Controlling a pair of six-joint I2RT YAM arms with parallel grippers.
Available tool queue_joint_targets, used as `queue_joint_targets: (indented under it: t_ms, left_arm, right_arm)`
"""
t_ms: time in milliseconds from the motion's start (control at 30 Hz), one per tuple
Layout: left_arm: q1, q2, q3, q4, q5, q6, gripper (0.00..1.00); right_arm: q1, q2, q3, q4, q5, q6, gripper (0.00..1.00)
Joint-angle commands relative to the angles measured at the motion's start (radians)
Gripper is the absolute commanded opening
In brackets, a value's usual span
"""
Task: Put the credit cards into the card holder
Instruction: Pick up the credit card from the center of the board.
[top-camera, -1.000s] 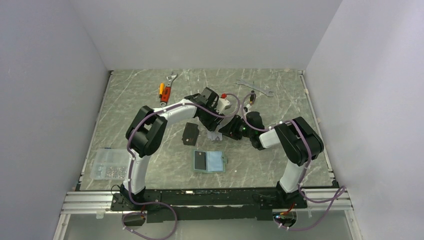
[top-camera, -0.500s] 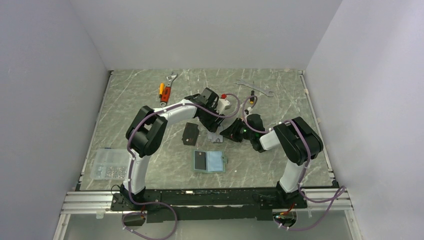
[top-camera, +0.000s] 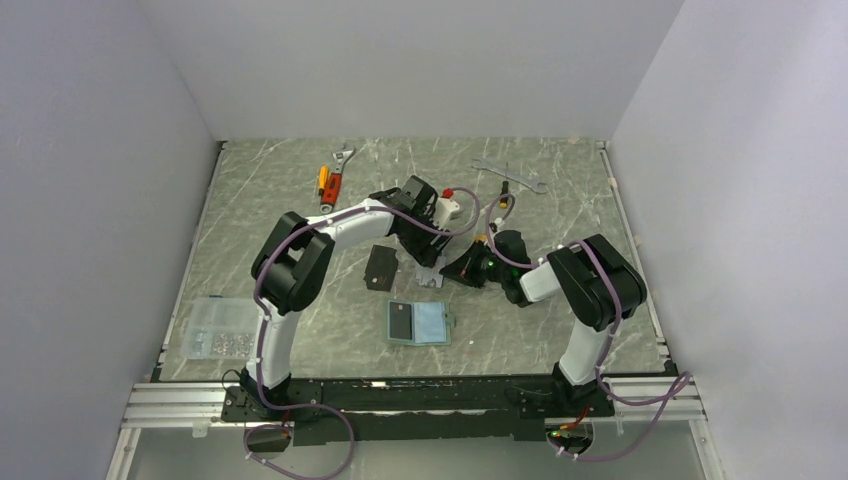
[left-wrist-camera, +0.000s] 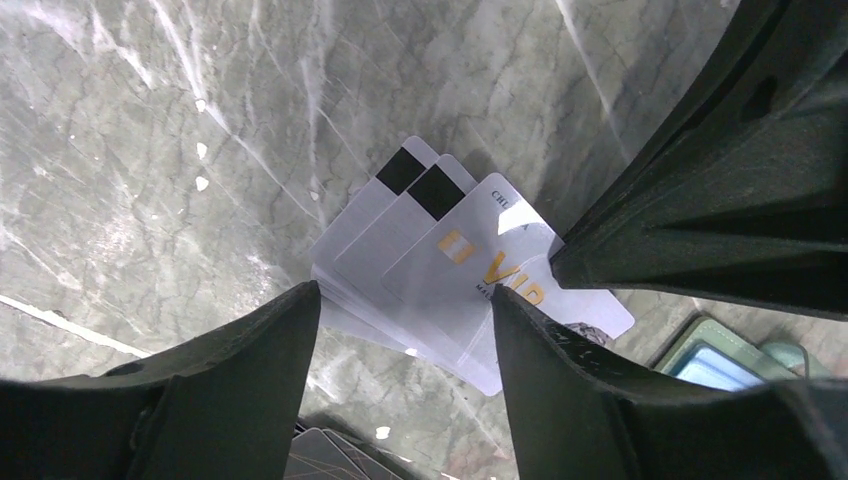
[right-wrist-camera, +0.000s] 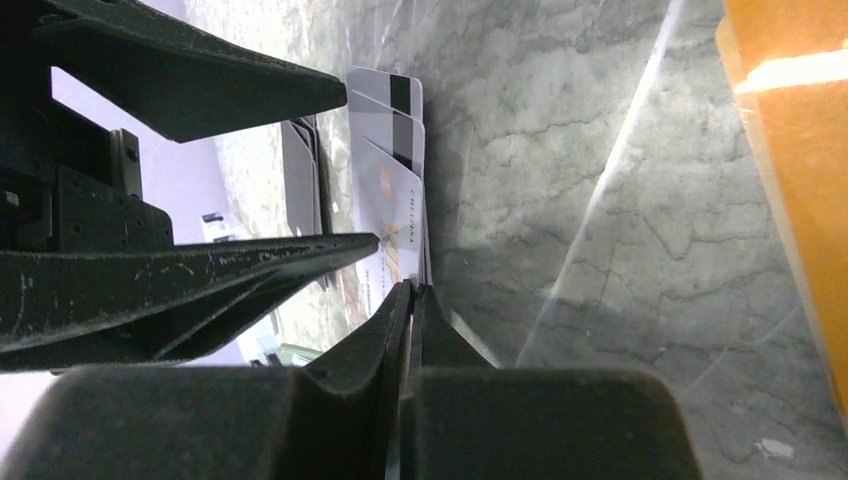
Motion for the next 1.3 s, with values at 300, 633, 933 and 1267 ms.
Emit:
queue_joint_targets:
  t_ms: [300,633,933,1267]
  left_arm:
    - [0.164,-0.178,0.106,-0.183,0.218,-0.062,0.99]
    - [0.253,-0.252,-0.097,-0.044,0.551,-0.266,0.99]
    - [0.269,-0.296,-0.267,0.177,0.779,-0.423,1.00]
    - [0.277,-0.354,-0.346,0.378,0.889,-0.602,0.86]
  right_arm:
    - [-0.003,-0.169,0.005,-0.060,-0.017,-0.052,0.00]
    - [-0.004,-0.229,0.018,-0.050,-0.040,-0.057,0.00]
    - [-0.004,-0.366,0.029,-0.039,-0.087,-0.028,0.00]
    - [-0.001,-0.411,0.050,0.021,-0.104,0.039,0.00]
